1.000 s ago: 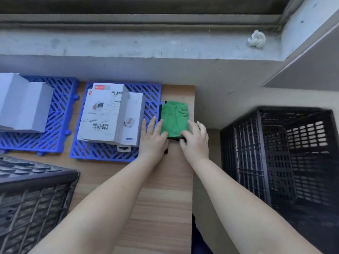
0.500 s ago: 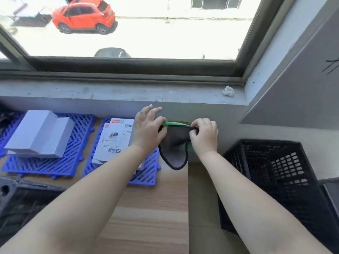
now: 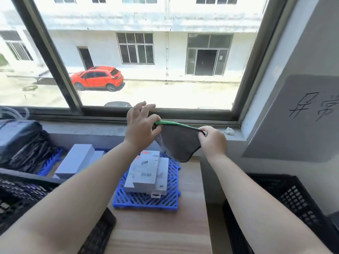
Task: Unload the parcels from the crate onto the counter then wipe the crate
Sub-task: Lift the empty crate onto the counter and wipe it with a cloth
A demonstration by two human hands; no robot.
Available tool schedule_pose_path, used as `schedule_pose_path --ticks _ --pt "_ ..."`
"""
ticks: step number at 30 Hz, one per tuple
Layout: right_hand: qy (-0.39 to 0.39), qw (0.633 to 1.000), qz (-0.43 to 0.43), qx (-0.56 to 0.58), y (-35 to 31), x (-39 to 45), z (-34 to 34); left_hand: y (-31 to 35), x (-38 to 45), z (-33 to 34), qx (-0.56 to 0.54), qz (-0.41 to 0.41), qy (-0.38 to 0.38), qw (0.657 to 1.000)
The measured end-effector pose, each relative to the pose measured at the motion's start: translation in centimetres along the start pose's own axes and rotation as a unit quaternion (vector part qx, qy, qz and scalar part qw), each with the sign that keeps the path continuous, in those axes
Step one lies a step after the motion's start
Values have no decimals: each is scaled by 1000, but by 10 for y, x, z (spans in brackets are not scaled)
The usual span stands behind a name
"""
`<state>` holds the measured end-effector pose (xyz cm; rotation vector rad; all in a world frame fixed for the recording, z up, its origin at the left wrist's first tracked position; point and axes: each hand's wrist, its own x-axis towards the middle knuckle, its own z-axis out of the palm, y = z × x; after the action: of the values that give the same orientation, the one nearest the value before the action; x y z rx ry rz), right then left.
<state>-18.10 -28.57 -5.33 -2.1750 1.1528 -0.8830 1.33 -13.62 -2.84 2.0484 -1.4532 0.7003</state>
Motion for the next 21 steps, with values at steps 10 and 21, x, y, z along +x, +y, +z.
schedule_pose_path --ticks 10,21 --pt "-110 954 38 278 -135 -59 33 -101 -51 -118 24 -105 13 994" --pt "-72 942 -193 265 -287 -135 106 -210 -153 -259 79 -131 97 984"
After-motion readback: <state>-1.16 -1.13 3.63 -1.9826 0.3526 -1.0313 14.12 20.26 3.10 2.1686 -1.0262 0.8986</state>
